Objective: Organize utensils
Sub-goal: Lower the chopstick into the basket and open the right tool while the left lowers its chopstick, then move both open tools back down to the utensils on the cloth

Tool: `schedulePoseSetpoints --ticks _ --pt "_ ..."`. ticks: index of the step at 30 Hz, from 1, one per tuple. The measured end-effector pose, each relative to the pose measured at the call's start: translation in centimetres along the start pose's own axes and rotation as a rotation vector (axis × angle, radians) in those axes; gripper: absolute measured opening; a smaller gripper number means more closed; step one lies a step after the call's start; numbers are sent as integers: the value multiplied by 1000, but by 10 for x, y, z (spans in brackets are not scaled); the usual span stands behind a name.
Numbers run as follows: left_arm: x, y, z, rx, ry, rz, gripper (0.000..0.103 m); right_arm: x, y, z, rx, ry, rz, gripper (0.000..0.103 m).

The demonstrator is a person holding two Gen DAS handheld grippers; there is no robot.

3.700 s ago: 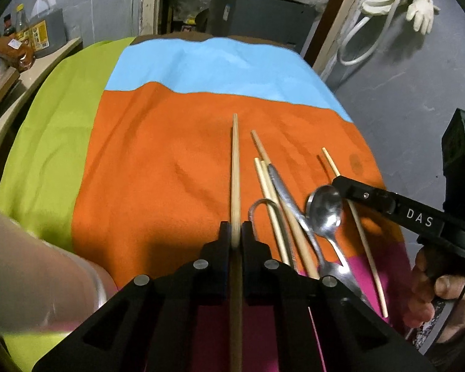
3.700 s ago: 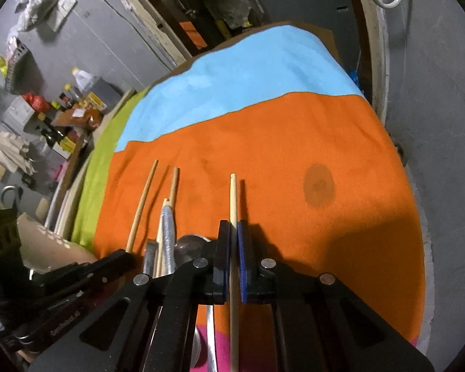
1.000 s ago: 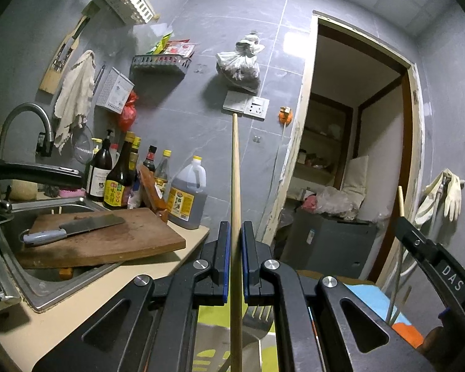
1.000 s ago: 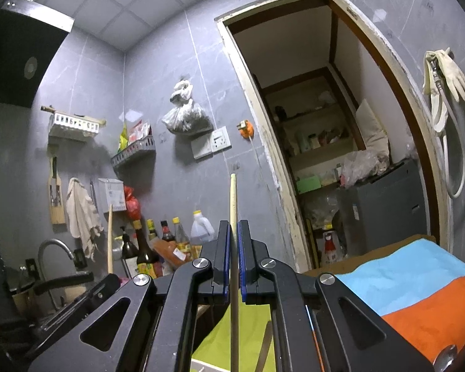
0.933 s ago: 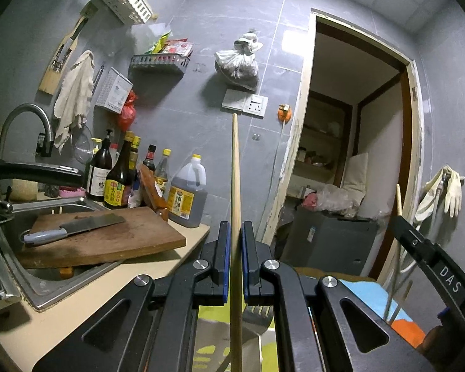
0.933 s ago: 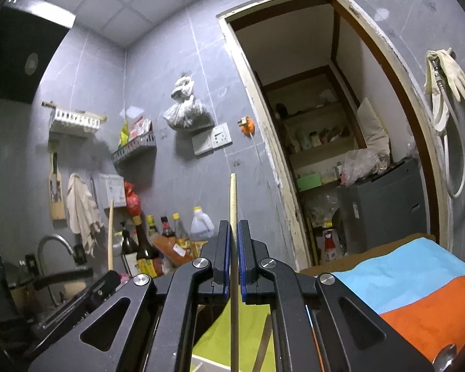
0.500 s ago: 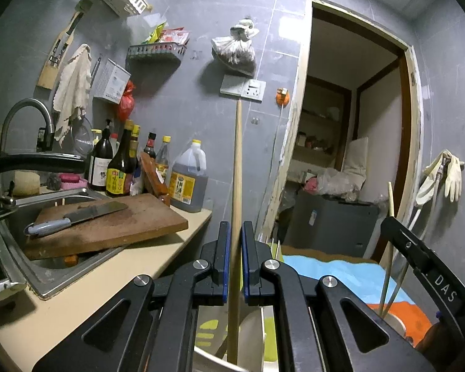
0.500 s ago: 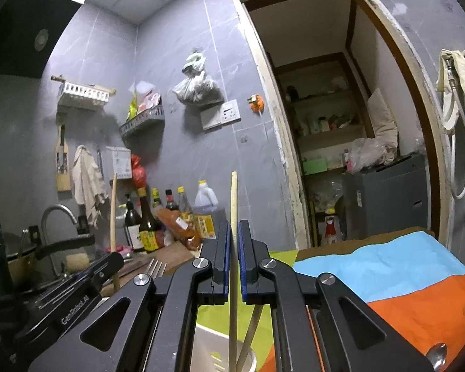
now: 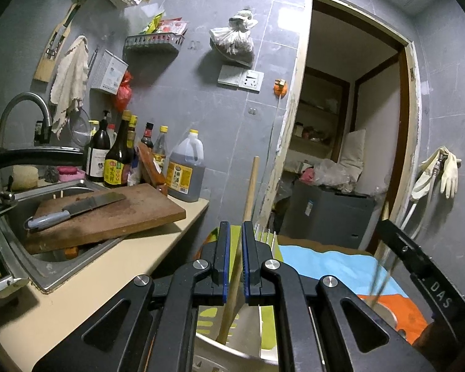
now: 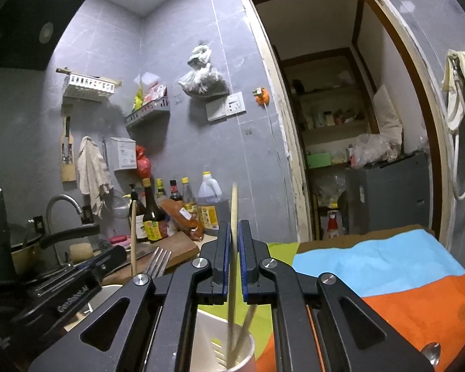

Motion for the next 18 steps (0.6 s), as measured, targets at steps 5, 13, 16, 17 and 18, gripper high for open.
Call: schedulePoseSetpoints --ticks 5,13,16,17,18 --pt "7 3 -7 -22 -11 -11 5 4 4 -6 4 -4 9 14" --pt "22 21 -22 -75 -17 6 12 30 14 -30 8 27 14 32" --pt "28 32 -29 -108 -10 10 24 39 23 -44 1 42 21 44" --pt "29 35 -30 -118 -8 12 27 43 28 -50 -3 47 25 45" --pt "31 40 -33 -129 -7 17 30 46 31 -54 -6 51 27 48"
Point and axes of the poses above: each gripper's, at about its wrist camera, not at the fingertips, and z roughly the way its jaws point, y to its right, x to its top, the point moved 4 cm from there along z, roughly the way its jaws point, and after that the axes turned 7 degrees about z, right-handed, at the moved point
